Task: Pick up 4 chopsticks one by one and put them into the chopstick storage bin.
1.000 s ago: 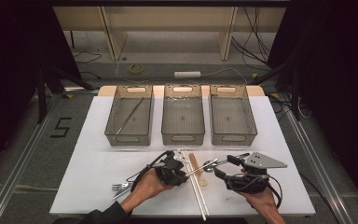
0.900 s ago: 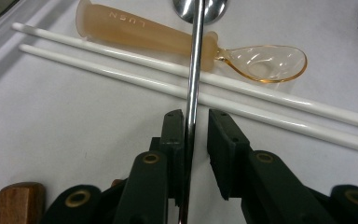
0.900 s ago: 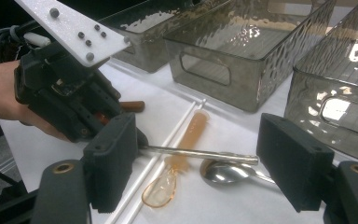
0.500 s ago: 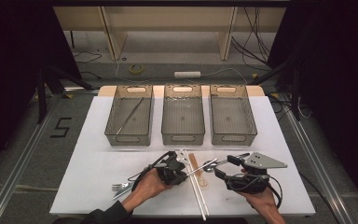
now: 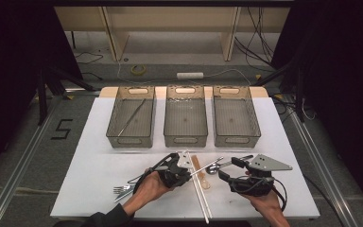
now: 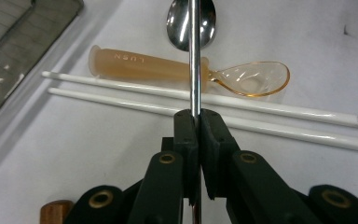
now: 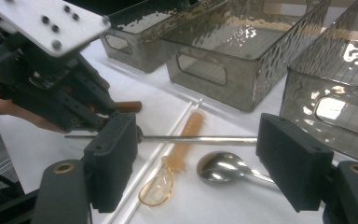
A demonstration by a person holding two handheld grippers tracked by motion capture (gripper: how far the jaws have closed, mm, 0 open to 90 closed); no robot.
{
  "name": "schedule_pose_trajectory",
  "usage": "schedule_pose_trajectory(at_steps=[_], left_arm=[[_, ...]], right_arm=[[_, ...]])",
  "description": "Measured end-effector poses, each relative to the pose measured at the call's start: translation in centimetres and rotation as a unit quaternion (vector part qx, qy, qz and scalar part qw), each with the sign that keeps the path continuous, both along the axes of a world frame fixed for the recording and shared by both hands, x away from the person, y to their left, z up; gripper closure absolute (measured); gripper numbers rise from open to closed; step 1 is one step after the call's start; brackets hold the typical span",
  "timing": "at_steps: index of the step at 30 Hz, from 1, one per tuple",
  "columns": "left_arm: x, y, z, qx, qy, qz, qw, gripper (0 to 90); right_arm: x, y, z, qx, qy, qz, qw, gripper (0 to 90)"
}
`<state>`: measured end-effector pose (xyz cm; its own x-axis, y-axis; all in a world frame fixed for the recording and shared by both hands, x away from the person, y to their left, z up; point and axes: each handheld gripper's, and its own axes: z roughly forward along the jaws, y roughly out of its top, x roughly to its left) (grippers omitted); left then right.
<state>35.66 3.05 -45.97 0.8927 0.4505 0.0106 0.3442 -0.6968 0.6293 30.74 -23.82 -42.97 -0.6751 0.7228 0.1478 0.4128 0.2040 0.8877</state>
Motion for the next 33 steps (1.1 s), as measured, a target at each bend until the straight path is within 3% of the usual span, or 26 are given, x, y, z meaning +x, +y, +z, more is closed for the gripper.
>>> schedule_pose_trajectory(at_steps=[11, 16, 25, 33], left_arm=[[0.2, 1.1, 1.5, -0.017, -0.005, 0.005, 0.9998, 85.1], [0.7, 2.3, 2.3, -0.029, -0.007, 0.022, 0.9993, 85.1], [1.7, 5.0, 3.9, -0.059, -0.016, 0.064, 0.9961, 85.1], [2.4, 6.8, 5.0, -0.071, -0.025, 0.087, 0.9933, 85.2]], right_arm=[[-0.2, 0.2, 0.0, -0.003, 0.000, 0.001, 1.0000, 30.1], [-0.4, 0.3, 0.1, 0.000, -0.001, -0.007, 1.0000, 30.3], [-0.9, 0.9, 0.0, -0.004, 0.001, -0.013, 0.9999, 30.3], [-1.3, 1.4, -0.2, -0.009, 0.006, -0.007, 0.9999, 30.3]])
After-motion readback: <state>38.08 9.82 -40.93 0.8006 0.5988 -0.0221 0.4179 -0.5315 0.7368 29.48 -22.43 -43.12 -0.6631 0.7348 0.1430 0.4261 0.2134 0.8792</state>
